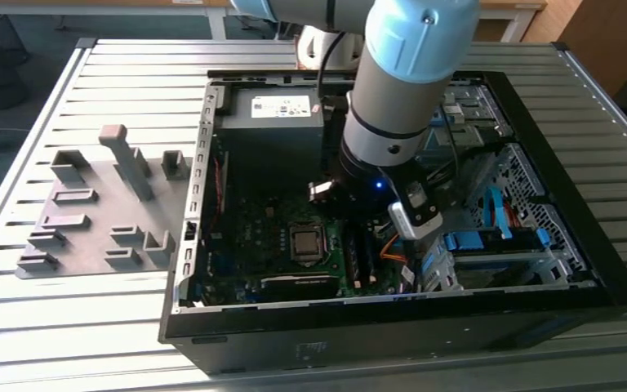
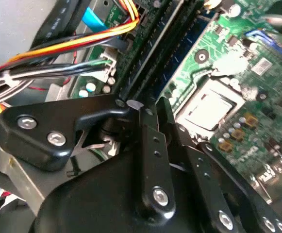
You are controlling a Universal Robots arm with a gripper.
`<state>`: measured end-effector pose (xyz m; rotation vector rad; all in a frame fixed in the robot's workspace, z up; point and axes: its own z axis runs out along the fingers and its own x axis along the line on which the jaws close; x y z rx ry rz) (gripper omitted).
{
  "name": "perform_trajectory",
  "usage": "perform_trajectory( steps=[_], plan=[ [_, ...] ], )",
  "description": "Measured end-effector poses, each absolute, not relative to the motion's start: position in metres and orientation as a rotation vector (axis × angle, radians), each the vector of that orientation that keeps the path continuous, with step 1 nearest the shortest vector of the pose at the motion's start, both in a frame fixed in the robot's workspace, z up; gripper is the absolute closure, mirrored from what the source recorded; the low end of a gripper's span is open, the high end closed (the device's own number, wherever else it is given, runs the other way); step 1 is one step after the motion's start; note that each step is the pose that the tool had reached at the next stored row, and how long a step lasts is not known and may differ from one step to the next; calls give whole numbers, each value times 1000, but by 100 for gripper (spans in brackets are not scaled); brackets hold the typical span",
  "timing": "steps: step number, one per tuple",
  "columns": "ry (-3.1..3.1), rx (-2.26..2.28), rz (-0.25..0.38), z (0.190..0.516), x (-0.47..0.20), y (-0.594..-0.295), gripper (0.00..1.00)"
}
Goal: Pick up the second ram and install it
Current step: 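Insert the second ram into the second slot, then press down the second ram until it locks into place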
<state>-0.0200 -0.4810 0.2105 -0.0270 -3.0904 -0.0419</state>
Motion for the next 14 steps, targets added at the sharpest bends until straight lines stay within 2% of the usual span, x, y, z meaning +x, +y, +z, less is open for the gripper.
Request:
perform_trajectory(
  steps=[14],
  plan=[
    [-3090,-27,-37,218,-18,-481,78]
  ],
)
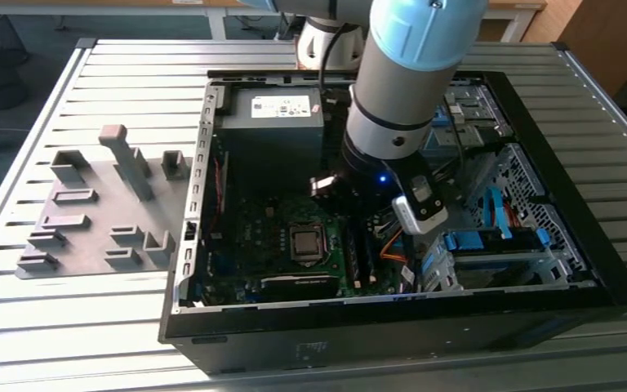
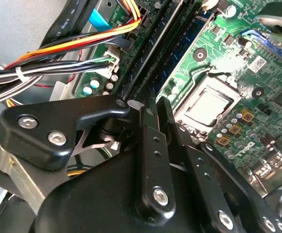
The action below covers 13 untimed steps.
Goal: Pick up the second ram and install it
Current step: 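Press down the second ram until it locks into place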
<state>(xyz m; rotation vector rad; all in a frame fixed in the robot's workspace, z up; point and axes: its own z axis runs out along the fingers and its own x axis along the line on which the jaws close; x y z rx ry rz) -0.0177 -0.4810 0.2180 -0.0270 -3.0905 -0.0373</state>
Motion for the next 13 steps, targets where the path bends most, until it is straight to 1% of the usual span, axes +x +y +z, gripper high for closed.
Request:
perform_trajectory(
  steps=[6,7,8,10,13],
  plan=[
    [-3091,-27,-29,217,-16,-481,78],
    [-3091,-27,-27,217,-16,-481,80],
    [-3091,-27,-25,217,-16,-481,87],
    [-3091,-28,-22,217,-16,-481,89],
    [-3091,-28,-17,217,-15,-481,89]
  ],
)
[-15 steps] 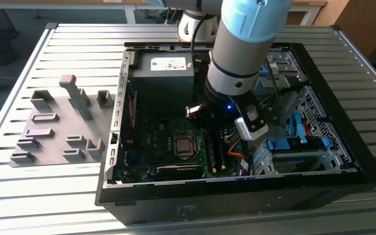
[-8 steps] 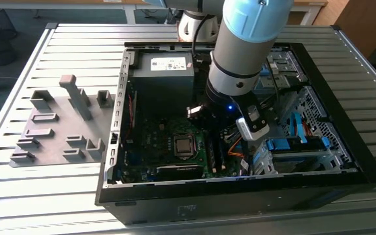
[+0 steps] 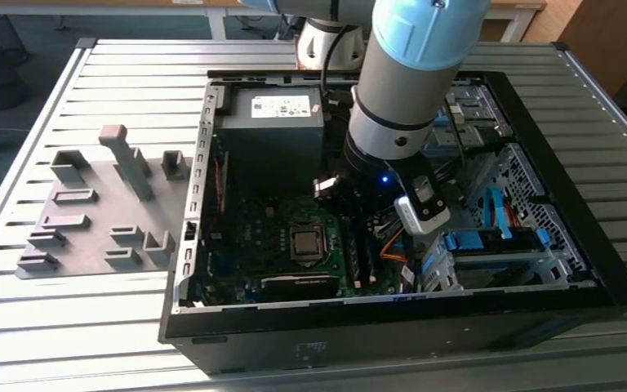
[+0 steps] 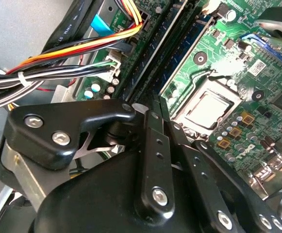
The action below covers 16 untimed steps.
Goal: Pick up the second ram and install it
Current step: 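Press down the second ram until it locks into place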
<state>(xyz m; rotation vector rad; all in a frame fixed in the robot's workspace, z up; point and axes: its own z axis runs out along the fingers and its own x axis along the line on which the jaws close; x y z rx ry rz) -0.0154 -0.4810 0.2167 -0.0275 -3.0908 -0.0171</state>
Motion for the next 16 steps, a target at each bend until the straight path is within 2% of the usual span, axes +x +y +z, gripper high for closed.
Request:
perform_trajectory(
  steps=[16],
  plan=[
    [-3091,-28,-15,222,-15,-481,89]
  ],
)
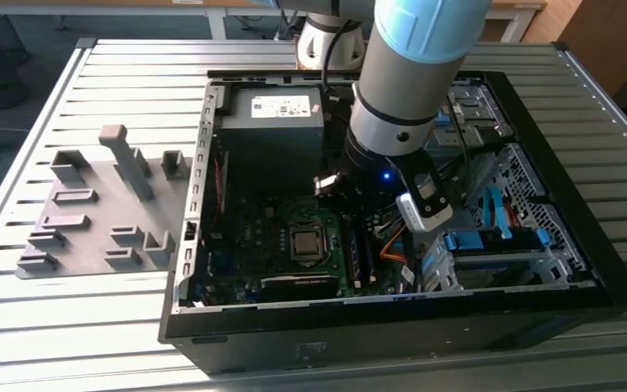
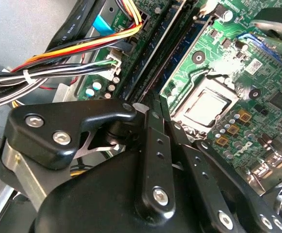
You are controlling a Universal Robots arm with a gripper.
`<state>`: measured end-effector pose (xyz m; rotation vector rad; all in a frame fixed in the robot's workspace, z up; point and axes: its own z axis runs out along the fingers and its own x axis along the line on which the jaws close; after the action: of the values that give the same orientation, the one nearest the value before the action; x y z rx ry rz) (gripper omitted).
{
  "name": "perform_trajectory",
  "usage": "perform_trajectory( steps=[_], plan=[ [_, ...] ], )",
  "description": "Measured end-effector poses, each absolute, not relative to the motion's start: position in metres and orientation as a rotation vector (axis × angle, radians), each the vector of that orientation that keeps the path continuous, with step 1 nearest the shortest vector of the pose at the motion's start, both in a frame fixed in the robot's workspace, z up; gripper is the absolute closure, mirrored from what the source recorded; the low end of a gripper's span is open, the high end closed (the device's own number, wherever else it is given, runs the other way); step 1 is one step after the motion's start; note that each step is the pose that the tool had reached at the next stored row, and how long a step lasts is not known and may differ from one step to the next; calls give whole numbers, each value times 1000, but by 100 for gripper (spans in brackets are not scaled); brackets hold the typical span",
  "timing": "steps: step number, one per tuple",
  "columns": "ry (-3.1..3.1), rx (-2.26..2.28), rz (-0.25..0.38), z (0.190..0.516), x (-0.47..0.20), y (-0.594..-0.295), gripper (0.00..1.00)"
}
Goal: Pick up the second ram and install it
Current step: 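Press down the second ram until it locks into place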
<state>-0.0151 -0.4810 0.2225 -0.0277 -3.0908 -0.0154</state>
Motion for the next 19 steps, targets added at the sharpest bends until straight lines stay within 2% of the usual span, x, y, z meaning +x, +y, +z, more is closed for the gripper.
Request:
perform_trajectory(
  steps=[19],
  plan=[
    [-3091,-28,-15,217,-14,-481,89]
  ],
)
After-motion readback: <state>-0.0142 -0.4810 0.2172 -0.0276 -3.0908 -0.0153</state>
